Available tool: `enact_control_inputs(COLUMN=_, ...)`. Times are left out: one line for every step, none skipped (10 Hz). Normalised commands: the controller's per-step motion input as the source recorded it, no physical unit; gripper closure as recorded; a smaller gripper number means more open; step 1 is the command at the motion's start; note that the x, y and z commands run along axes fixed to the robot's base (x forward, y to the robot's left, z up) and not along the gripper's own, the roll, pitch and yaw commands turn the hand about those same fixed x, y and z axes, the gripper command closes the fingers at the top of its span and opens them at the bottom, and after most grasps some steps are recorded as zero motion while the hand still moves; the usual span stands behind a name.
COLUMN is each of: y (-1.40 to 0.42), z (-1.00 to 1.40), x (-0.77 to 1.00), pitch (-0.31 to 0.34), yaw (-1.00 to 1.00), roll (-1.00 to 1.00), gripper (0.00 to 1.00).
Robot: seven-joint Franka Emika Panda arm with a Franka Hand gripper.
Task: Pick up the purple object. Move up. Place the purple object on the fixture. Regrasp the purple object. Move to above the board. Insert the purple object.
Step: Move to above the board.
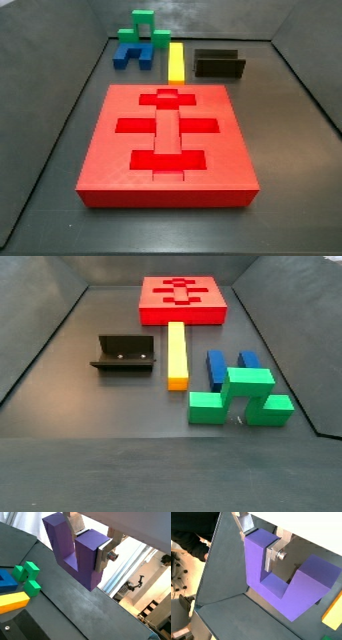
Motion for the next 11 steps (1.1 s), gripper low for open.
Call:
enact_control_inputs(y=-1.40, z=0.28, x=-1.36, pitch=0.222, yaw=0.04, roll=-1.00, gripper=1.00)
enact_control_inputs(y=-1.40, z=0.27, x=-1.38, pitch=0.209, yaw=0.04, roll=-1.00, gripper=1.00)
enact_control_inputs(y=-1.36, z=0.29, x=-1.40, pitch=0.179, yaw=0.05, roll=-1.00, gripper=1.00)
enact_control_inputs(y=-1.28, z=0.24, x=-1.40, pitch=0.159, yaw=0.08, roll=-1.00, gripper=1.00)
enact_control_inputs(y=-1.29, z=0.24, x=-1.40, pitch=0.154, yaw=0.09, roll=-1.00, gripper=1.00)
enact_control_inputs(y=-1.29, z=0.23, x=-1.40, pitch=0.144, yaw=0.10, roll=-1.00, gripper=1.00)
enact_control_inputs(y=-0.75, z=0.13, x=-0.85, pitch=0.126, yaw=0.11, roll=-1.00, gripper=1.00)
enact_control_inputs(y=-0.28, z=0.04, x=-0.38, pitch=0.103, yaw=0.12, roll=-1.00, gripper=1.00)
enact_control_inputs(y=-0.09, z=0.01, x=-0.16, pitch=0.095, yaw=0.11, roll=-1.00, gripper=1.00)
enact_control_inputs(y=-0.06, z=0.02, x=-0.09, pitch=0.076, yaw=0.10, roll=-0.97, gripper=1.00)
enact_control_inputs(y=-0.02, z=0.01, x=-0.08, pitch=0.013, yaw=0.06, roll=-0.70, gripper=1.00)
